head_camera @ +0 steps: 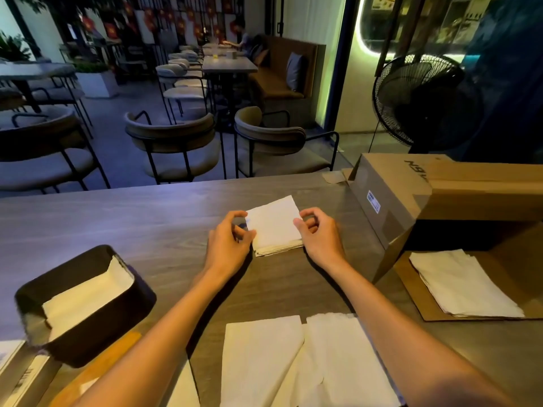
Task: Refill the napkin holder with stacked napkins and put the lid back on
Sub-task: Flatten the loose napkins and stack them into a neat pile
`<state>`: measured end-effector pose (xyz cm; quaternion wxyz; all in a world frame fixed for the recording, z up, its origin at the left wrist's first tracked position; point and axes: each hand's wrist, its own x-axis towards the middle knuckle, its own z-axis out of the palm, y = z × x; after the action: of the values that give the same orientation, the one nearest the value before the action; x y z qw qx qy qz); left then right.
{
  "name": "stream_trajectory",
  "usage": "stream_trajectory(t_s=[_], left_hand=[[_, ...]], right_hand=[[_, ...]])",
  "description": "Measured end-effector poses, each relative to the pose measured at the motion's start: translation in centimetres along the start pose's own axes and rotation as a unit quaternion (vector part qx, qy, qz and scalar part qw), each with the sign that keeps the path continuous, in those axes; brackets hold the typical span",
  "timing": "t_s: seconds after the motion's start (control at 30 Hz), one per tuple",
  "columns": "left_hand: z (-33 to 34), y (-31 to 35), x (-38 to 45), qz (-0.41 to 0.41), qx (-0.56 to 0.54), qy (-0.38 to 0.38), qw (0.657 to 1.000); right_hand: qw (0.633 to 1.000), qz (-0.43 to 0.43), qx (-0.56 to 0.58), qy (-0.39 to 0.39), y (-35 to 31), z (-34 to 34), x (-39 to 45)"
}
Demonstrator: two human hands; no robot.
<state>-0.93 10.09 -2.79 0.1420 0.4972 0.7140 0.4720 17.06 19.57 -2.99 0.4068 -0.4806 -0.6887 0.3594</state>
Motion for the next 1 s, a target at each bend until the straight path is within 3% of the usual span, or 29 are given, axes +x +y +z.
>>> stream_trajectory(t_s=[0.57,0.73,1.0], left_hand=[[0.3,1.4,-0.1,0.030,0.026,-0.015,0.999],[-1.1,1.5,-1.1,0.077,0.041,-0.017,0.996],[-4.3,3.5,-4.6,0.091,0.128,-0.228,0.961]], right_hand=[[0.996,-0.030,-0.080,0.040,-0.2,-0.5,0.0],[0.995,-0.043,-0.081,0.049,-1.2,-1.0,-0.6],[0.994,-0.058,-0.089,-0.004,-4.1,-1.5,-4.8]])
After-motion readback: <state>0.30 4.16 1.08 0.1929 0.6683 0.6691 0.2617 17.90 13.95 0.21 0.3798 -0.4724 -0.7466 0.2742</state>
